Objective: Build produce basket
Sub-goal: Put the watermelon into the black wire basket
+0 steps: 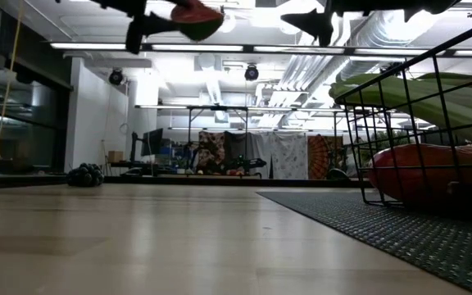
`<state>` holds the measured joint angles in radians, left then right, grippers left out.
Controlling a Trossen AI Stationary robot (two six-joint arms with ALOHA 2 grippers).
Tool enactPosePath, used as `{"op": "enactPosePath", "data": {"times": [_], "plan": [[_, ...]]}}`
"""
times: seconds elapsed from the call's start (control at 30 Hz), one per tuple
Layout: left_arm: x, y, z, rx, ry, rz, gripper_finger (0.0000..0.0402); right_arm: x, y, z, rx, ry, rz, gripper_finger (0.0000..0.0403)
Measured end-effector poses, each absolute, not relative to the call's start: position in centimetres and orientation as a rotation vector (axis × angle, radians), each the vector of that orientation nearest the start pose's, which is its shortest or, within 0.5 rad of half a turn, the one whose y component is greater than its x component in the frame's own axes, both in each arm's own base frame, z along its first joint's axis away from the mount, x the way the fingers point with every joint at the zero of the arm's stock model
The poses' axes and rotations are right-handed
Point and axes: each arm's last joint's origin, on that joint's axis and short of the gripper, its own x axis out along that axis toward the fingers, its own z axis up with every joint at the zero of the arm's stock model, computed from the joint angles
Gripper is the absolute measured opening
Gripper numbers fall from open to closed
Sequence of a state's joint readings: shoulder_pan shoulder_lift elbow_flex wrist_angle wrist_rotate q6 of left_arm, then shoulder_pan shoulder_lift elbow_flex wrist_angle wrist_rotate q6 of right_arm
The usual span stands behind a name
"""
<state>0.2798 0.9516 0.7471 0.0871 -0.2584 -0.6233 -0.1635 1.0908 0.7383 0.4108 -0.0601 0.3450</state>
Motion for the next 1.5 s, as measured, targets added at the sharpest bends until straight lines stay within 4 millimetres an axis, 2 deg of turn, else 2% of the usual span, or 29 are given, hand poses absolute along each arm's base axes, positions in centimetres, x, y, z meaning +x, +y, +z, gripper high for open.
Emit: {"op": "enactPosePath", "data": {"times": [0.1, 0.27, 0.47, 0.57, 0.77, 1.0, 1.17, 1.3, 1.5], "plan": [[20.6, 7.3, 32.1, -0.585, -0.117, 0.563, 0.0175, 24.2, -3.8, 31.7, 0.377, -0.101, -0.086, 0.0381], [21.3, 7.8, 31.6, -0.582, -0.113, 0.586, 0.0175, 24.5, -3.7, 31.8, 0.356, -0.076, -0.108, 0.0381], [23.3, 8.4, 30.7, -0.572, -0.138, 0.556, 0.0175, 27.3, -3.1, 32.8, 0.14, 0.171, -0.139, 0.0381], [24.3, 8.6, 30.4, -0.557, -0.155, 0.504, 0.0175, 28.8, -3.3, 33.0, 0.114, 0.261, -0.17, 0.0381], [25.4, 8.1, 30.1, -0.532, -0.161, 0.457, 0.0175, 31.1, -3.5, 33.3, 0.18, 0.292, -0.152, 0.0381], [27.1, 7.1, 31.9, -0.411, -0.166, 0.434, 0.0175, 33.1, -2.9, 32.8, 0.238, 0.279, -0.134, 0.0381], [27.8, 6.9, 32.6, -0.356, -0.158, 0.425, 0.0175, 33.4, -2.6, 33.0, 0.27, 0.244, -0.125, 0.038], [27.7, 6.9, 32.5, -0.341, -0.135, 0.43, 0.0175, 33.3, -2.7, 33.1, 0.266, 0.243, -0.157, 0.0362], [27.6, 6.8, 32.4, -0.341, -0.112, 0.429, 0.0175, 33.1, -2.7, 33.3, 0.26, 0.23, -0.183, 0.0291]]}}
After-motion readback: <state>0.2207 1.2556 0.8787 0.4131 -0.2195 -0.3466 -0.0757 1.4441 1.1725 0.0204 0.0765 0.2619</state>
